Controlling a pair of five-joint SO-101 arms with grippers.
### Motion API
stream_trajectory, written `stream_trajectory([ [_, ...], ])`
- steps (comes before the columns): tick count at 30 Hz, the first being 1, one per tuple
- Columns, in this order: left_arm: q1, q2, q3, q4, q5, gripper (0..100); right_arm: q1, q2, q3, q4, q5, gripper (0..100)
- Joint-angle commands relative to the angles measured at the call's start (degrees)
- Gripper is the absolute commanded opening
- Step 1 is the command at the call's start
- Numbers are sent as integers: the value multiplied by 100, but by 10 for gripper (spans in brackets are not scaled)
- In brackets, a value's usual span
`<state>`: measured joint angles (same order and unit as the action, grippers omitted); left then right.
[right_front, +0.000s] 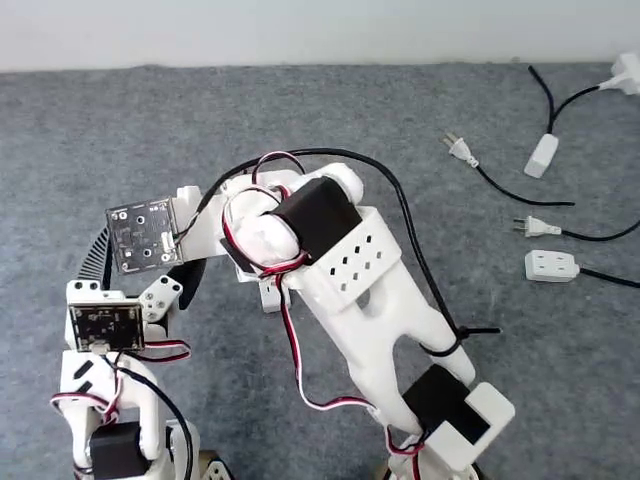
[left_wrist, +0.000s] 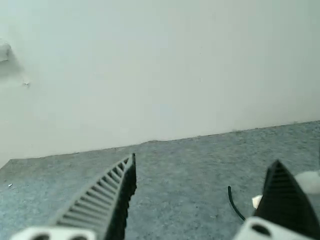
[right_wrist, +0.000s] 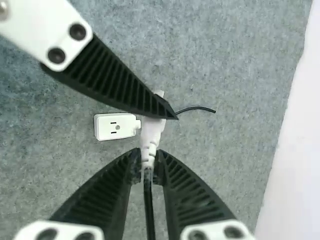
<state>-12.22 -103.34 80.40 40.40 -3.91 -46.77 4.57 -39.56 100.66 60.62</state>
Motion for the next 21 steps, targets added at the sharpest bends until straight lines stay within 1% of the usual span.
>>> stream_trajectory([
  [1,35,-70,145,-44,53,397,-57,-391,-220,242,-88,8],
  [6,35,-70,435,-334,26,397,-57,-435,-220,242,-88,8],
  [13,53,-70,532,-316,35,397,-57,-435,-220,242,-88,8],
  [17,273,-70,637,-316,9,397,-66,-426,-220,242,-88,8],
  [21,281,-70,637,-316,9,397,-66,-409,-211,242,-88,8],
])
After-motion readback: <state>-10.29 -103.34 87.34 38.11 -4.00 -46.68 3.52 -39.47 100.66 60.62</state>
